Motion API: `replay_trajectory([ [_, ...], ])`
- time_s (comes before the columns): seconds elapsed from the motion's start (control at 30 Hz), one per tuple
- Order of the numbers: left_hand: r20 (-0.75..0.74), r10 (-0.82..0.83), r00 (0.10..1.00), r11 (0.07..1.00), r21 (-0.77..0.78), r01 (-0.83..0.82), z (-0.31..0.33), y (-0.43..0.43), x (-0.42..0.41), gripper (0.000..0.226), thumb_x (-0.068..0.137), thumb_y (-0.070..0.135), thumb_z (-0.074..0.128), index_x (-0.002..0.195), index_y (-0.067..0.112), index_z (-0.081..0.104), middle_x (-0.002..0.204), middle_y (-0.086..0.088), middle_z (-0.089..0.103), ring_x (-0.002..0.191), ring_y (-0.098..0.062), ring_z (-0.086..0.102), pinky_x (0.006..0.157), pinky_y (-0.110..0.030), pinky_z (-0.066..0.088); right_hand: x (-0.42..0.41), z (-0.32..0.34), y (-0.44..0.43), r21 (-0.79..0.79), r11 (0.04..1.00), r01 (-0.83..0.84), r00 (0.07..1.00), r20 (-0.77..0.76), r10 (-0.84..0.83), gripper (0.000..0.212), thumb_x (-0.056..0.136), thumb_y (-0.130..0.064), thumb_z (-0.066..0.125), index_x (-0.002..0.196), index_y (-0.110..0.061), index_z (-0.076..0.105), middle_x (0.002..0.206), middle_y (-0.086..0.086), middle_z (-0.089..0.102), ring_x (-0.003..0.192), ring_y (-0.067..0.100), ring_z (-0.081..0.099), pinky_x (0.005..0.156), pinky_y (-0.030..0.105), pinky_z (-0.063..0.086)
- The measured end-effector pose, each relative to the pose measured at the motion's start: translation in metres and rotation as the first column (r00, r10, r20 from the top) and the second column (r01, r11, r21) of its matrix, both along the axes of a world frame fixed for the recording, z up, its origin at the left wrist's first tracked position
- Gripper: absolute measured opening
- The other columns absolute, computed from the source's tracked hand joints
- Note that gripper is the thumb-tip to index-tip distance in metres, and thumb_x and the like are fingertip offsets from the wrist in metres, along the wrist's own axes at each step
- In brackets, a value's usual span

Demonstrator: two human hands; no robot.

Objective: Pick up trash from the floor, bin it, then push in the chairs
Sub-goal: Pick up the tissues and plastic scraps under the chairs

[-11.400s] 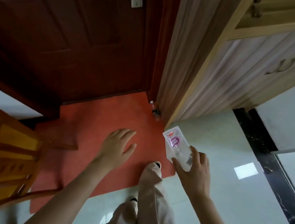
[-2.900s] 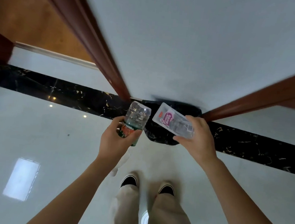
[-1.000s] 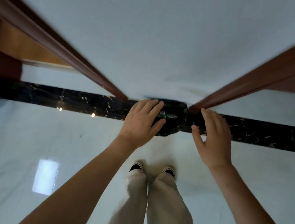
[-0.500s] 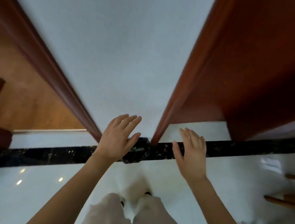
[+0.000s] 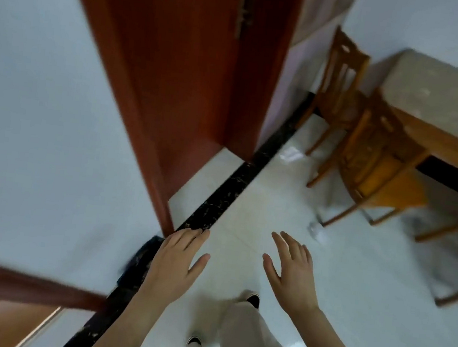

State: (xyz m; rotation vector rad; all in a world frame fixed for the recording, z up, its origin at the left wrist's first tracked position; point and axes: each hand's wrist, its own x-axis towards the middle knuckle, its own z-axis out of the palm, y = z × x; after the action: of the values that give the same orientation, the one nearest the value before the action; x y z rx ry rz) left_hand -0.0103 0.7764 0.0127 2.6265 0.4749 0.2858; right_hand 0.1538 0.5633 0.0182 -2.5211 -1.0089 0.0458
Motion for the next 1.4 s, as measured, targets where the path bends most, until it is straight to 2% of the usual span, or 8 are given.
replay_trajectory([
  [0.1, 0.0, -0.134, 0.991, 0.991, 0.01, 0.134, 0.005, -0.011, 0.031, 0.051, 0.098, 0.047, 0.035, 0.14, 0.019, 0.046, 0.135, 0.003, 0.054, 0.126, -0.017, 0.046, 0.104, -0.038, 0.04, 0.001, 0.006, -0.041, 0.026, 0.986, 0.166, 0.986, -0.003, -0.166, 0.054, 0.097, -0.049, 0.036, 0.138, -0.017, 0.05, 0.139, 0.007, 0.053, 0.129, 0.025, 0.048, 0.109, 0.049, 0.035],
  [0.27, -0.013, -0.314, 0.949, 0.949, 0.016, 0.314, 0.016, -0.037, 0.096, 0.056, 0.098, 0.05, 0.029, 0.142, 0.019, 0.045, 0.139, 0.004, 0.052, 0.129, -0.017, 0.044, 0.107, -0.037, 0.037, 0.011, 0.014, -0.098, 0.058, 0.917, 0.394, 0.919, -0.02, -0.394, 0.054, 0.095, -0.048, 0.039, 0.136, -0.016, 0.051, 0.137, 0.008, 0.054, 0.122, 0.027, 0.05, 0.106, 0.042, 0.036],
  [0.4, -0.01, -0.414, 0.91, 0.91, -0.023, 0.413, 0.017, -0.065, 0.152, 0.055, 0.096, 0.047, 0.032, 0.14, 0.018, 0.048, 0.136, 0.004, 0.054, 0.126, -0.015, 0.045, 0.105, -0.033, 0.037, 0.031, 0.01, -0.132, 0.048, 0.855, 0.517, 0.856, -0.039, -0.515, 0.055, 0.093, -0.049, 0.039, 0.137, -0.016, 0.051, 0.138, 0.008, 0.054, 0.121, 0.027, 0.052, 0.106, 0.041, 0.036],
  [0.5, -0.03, -0.461, 0.887, 0.887, -0.046, 0.459, 0.005, -0.083, 0.2, 0.054, 0.096, 0.047, 0.033, 0.14, 0.019, 0.046, 0.137, 0.005, 0.053, 0.127, -0.014, 0.044, 0.105, -0.036, 0.039, 0.063, 0.0, -0.153, 0.025, 0.823, 0.567, 0.823, -0.051, -0.566, 0.055, 0.094, -0.049, 0.04, 0.138, -0.018, 0.05, 0.14, 0.006, 0.052, 0.125, 0.026, 0.05, 0.107, 0.04, 0.034],
  [0.67, -0.077, -0.481, 0.873, 0.877, -0.037, 0.479, -0.013, -0.102, 0.289, 0.055, 0.096, 0.049, 0.031, 0.141, 0.021, 0.046, 0.137, 0.006, 0.052, 0.128, -0.013, 0.043, 0.104, -0.036, 0.04, 0.153, -0.02, -0.17, 0.022, 0.811, 0.584, 0.809, -0.091, -0.58, 0.05, 0.096, -0.04, 0.052, 0.141, -0.019, 0.047, 0.143, 0.006, 0.049, 0.13, 0.025, 0.045, 0.108, 0.04, 0.033],
  [1.03, -0.119, -0.397, 0.91, 0.917, -0.021, 0.398, -0.018, -0.102, 0.459, 0.056, 0.095, 0.048, 0.035, 0.14, 0.018, 0.048, 0.145, -0.002, 0.046, 0.136, -0.022, 0.037, 0.112, -0.04, 0.031, 0.343, -0.036, -0.154, 0.015, 0.863, 0.505, 0.854, -0.155, -0.497, 0.058, 0.094, -0.049, 0.046, 0.142, -0.017, 0.044, 0.144, 0.005, 0.049, 0.133, 0.023, 0.043, 0.109, 0.041, 0.036],
  [1.27, -0.247, -0.415, 0.875, 0.908, -0.06, 0.414, -0.088, -0.064, 0.563, 0.057, 0.094, 0.048, 0.034, 0.142, 0.019, 0.045, 0.148, -0.001, 0.043, 0.138, -0.023, 0.035, 0.113, -0.043, 0.03, 0.441, -0.112, -0.117, -0.038, 0.844, 0.534, 0.812, -0.253, -0.525, 0.062, 0.091, -0.049, 0.05, 0.142, -0.015, 0.045, 0.143, 0.008, 0.049, 0.132, 0.025, 0.044, 0.109, 0.044, 0.038],
  [1.4, -0.291, -0.435, 0.852, 0.898, -0.068, 0.435, -0.165, -0.036, 0.637, 0.058, 0.094, 0.047, 0.033, 0.142, 0.018, 0.044, 0.147, -0.003, 0.044, 0.137, -0.024, 0.036, 0.112, -0.042, 0.031, 0.502, -0.191, -0.09, -0.079, 0.84, 0.536, 0.799, -0.274, -0.535, 0.064, 0.091, -0.052, 0.047, 0.141, -0.013, 0.046, 0.141, 0.009, 0.051, 0.13, 0.027, 0.046, 0.107, 0.047, 0.041],
])
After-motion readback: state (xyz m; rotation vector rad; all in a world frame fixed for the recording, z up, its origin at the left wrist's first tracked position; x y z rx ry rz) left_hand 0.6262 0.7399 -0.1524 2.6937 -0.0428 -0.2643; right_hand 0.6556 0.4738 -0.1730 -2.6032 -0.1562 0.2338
